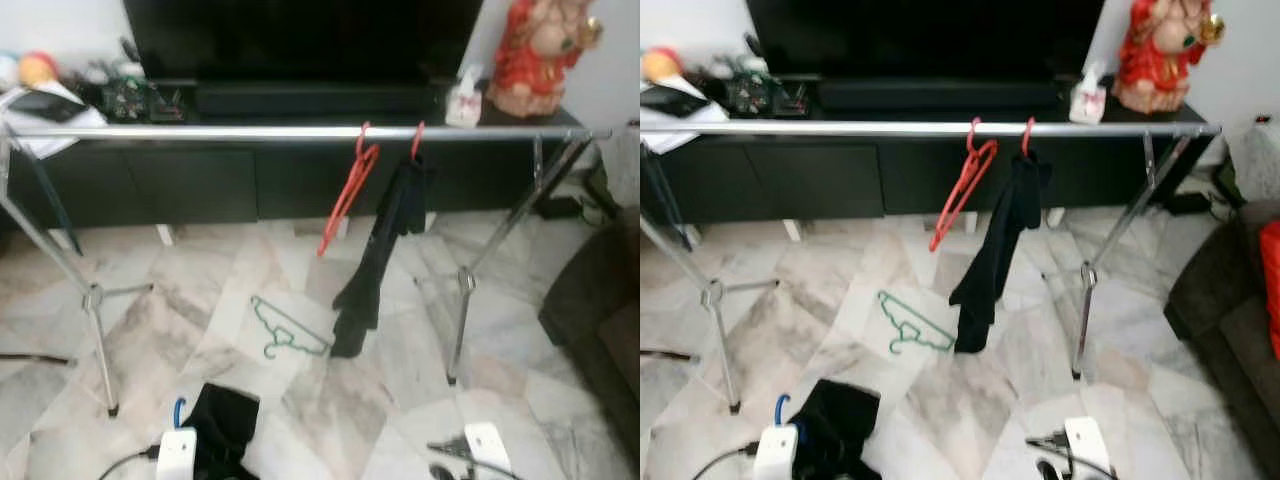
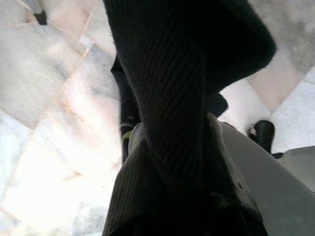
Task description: Hang hanger
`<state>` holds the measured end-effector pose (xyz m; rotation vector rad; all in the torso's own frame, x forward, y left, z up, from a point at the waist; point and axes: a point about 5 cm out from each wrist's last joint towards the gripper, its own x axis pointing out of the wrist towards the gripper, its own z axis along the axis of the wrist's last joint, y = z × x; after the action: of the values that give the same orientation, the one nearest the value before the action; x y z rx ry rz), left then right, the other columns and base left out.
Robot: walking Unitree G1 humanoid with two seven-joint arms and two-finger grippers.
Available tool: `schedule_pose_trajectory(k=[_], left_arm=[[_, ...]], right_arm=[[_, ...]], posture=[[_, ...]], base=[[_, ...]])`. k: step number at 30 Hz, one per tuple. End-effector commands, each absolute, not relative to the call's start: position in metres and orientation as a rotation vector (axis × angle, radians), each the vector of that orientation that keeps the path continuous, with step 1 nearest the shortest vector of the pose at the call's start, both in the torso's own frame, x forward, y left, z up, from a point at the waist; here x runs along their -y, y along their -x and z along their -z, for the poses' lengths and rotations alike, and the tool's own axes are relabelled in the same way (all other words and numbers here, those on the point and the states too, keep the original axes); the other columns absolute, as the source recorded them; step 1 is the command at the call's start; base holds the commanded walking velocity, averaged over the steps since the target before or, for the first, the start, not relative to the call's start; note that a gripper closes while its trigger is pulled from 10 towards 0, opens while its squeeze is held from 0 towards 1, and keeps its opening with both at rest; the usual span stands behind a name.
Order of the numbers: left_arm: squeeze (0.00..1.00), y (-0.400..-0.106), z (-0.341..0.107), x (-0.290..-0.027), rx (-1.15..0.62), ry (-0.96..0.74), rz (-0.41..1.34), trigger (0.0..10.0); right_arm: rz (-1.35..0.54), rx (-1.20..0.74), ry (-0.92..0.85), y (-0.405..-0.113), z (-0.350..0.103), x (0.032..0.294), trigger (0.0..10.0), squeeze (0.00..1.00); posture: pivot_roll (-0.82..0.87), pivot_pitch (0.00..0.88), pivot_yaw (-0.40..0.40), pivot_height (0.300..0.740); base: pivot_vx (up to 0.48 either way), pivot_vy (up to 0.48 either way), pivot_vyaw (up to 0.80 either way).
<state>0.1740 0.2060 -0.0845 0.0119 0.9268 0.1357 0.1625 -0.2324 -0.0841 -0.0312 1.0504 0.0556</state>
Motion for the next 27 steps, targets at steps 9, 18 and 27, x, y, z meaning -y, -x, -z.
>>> schedule_pose_trajectory(k=[9, 18, 27], left_arm=[[0.0, -0.165, 0.088, -0.211, -0.957, -0.02, -0.145, 10.0], [0.0, -0.159, 0.088, -0.22, -0.962, -0.021, -0.155, 10.0], [0.0, -0.158, 0.088, -0.221, -0.964, -0.023, -0.156, 10.0]], right_arm=[[-0.049, -1.058, 0.034, -0.161, 0.084, 0.235, 10.0, 0.0], [-0.052, -1.059, 0.033, -0.16, 0.084, 0.234, 10.0, 0.0], [-0.052, -1.059, 0.032, -0.161, 0.085, 0.234, 10.0, 0.0]], posture=[[-0.01, 0.072, -0.1, 0.74], [-0.01, 0.074, -0.1, 0.74], [-0.01, 0.076, -0.098, 0.74]], base=[[-0.289, 0.0, 0.0], [-0.291, 0.0, 0.0], [-0.29, 0.0, 0.0]])
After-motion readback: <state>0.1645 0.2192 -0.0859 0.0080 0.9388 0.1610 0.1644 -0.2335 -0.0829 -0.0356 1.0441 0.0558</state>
